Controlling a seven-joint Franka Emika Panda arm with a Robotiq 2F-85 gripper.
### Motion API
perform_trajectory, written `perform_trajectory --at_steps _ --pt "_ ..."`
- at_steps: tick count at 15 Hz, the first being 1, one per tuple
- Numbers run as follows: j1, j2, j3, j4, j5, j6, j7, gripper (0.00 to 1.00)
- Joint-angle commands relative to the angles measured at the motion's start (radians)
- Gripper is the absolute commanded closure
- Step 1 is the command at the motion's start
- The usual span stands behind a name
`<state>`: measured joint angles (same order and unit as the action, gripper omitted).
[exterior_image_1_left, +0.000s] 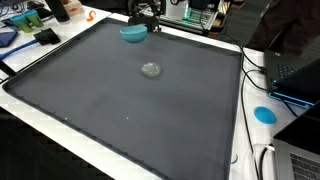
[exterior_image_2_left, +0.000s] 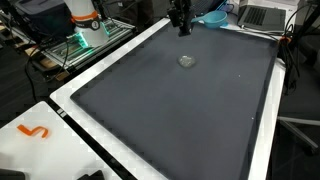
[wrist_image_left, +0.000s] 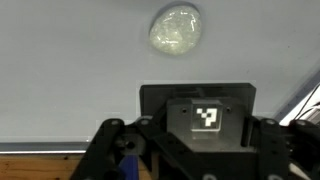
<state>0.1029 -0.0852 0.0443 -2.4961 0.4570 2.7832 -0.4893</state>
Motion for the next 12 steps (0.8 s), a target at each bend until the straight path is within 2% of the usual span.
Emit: perform_trajectory --at_steps 1,6,12 --pt "0.02 -0.03 0.003 -0.04 -0.025 0.024 0.035 0.72" --pt "0.024 -0.027 0.026 -0.036 -0.117 0.009 0.14 0.72" --pt "0.017 -0.014 0.064 -0.012 -0.329 -0.031 0.353 0.72"
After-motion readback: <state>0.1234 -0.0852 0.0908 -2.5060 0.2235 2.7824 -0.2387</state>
